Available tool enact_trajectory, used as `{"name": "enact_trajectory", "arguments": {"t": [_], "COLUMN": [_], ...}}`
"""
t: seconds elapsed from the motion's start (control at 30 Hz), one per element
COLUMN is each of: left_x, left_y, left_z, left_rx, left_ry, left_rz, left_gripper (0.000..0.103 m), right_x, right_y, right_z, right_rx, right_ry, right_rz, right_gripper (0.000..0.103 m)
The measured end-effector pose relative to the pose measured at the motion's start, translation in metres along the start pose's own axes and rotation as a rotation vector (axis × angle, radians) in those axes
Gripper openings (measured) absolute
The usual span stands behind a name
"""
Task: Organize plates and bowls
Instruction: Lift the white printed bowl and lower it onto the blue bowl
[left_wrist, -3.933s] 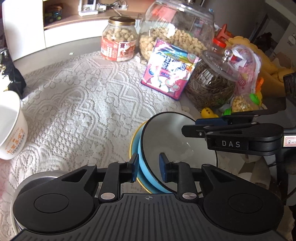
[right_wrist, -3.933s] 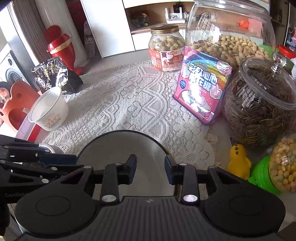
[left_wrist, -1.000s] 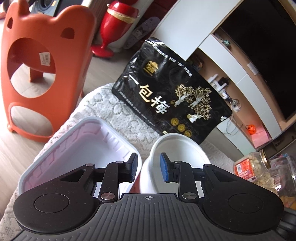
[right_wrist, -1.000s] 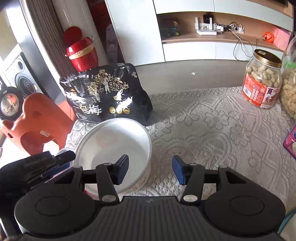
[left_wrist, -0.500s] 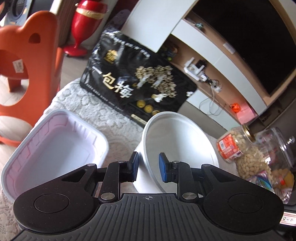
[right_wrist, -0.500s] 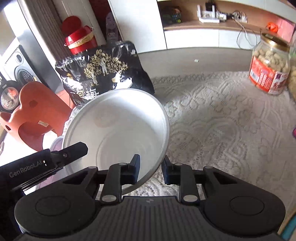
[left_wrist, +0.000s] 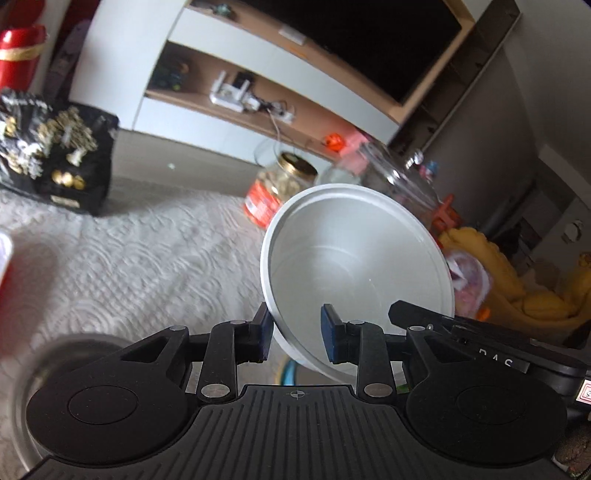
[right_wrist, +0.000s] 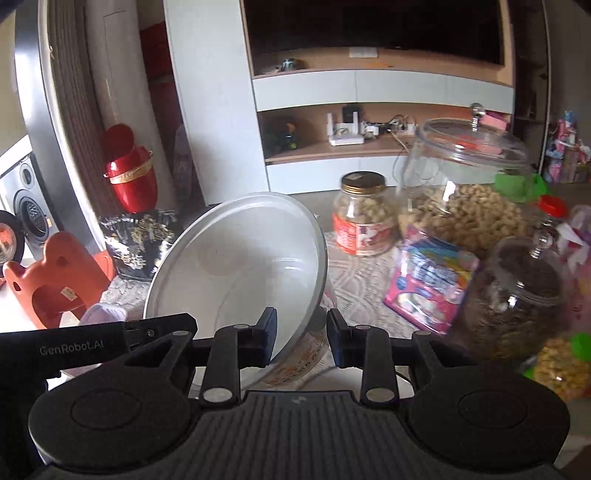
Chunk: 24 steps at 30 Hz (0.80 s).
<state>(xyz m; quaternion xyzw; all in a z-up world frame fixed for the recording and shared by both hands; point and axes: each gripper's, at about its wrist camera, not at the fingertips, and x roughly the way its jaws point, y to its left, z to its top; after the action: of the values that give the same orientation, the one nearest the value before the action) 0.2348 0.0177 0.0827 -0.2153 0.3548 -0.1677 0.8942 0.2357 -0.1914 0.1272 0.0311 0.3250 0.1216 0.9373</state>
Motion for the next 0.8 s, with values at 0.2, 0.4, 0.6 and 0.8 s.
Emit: {"name": "enact_trajectory", "arguments": {"t": [0.2, 0.4, 0.6, 0.8], "left_x": [0.042, 0.021, 0.011, 0.006], "left_y": [-0.003, -0.016, -0.024, -0.021], "left_z": [-0.041, -0.043, -0.042, -0.042], "left_rx": [-0.001, 0.049, 0.120, 0.126], "left_ry": [0.192, 0.099, 0.055, 0.050], "left_rz": [-0.050, -0.035, 0.031, 0.042], "left_gripper": [0.026, 0.026, 0.026, 0.026], "right_x": [0.001, 0.001, -0.003, 0.007], "right_y": [-0.042, -0.050, -0.047, -0.028], "right_z": [-0.050, -0.064, -0.060, -0.063], "right_rx": [0.068, 0.079, 0.089, 0.030], "right_ry": [0.123, 0.089, 0.074, 0.131], "right_rz": [-0.066, -0.156, -0.169, -0.181], "right_gripper": [0.037, 0.038, 0.043, 0.051]}}
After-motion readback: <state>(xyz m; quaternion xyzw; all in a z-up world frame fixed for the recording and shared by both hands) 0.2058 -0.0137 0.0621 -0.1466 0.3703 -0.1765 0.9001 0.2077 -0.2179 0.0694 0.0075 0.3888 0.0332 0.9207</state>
